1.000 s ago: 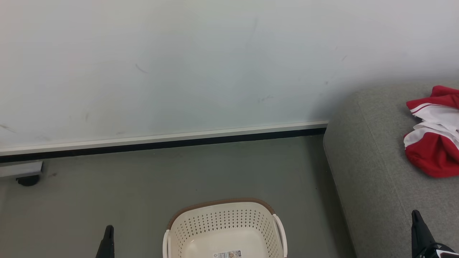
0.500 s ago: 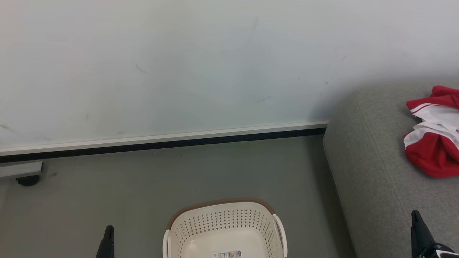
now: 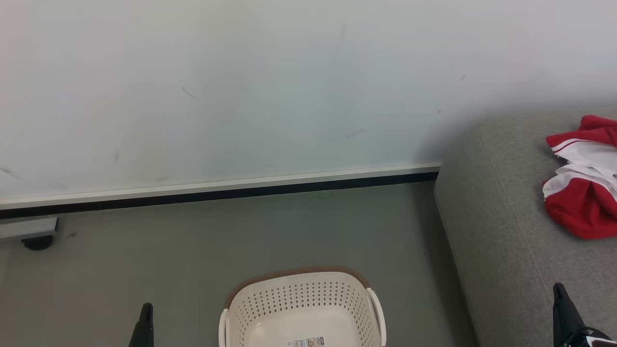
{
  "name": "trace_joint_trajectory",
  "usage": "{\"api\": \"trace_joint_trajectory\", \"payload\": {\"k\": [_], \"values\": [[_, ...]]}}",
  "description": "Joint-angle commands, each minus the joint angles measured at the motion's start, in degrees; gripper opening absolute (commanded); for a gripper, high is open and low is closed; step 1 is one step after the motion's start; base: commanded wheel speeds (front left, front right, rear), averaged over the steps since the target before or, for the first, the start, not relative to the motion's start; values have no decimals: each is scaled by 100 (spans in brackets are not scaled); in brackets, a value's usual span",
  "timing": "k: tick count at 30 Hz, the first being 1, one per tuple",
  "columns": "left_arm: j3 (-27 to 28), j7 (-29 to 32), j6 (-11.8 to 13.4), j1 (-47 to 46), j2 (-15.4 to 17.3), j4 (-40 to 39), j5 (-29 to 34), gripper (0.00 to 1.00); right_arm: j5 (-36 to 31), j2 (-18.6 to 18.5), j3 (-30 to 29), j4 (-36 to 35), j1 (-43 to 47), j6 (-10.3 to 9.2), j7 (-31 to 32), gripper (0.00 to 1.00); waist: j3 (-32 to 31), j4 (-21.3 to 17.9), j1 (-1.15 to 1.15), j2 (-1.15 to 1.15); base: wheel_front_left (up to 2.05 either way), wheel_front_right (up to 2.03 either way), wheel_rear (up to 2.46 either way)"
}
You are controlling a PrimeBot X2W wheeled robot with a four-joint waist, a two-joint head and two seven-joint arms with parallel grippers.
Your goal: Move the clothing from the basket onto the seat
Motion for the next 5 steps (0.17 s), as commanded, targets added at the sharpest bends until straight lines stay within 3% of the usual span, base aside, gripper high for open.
{"api": "trace_joint_trajectory", "payload": {"k": [1, 5], "values": [[12, 13, -16, 1, -3, 3, -7, 0, -16, 18, -10, 0, -46, 2, 31, 0, 0, 0, 0, 0, 0, 0, 0], [12, 13, -16, 1, -3, 2, -7, 0, -23, 23, -16, 0, -46, 2, 39, 0, 0, 0, 0, 0, 0, 0, 0]]}}
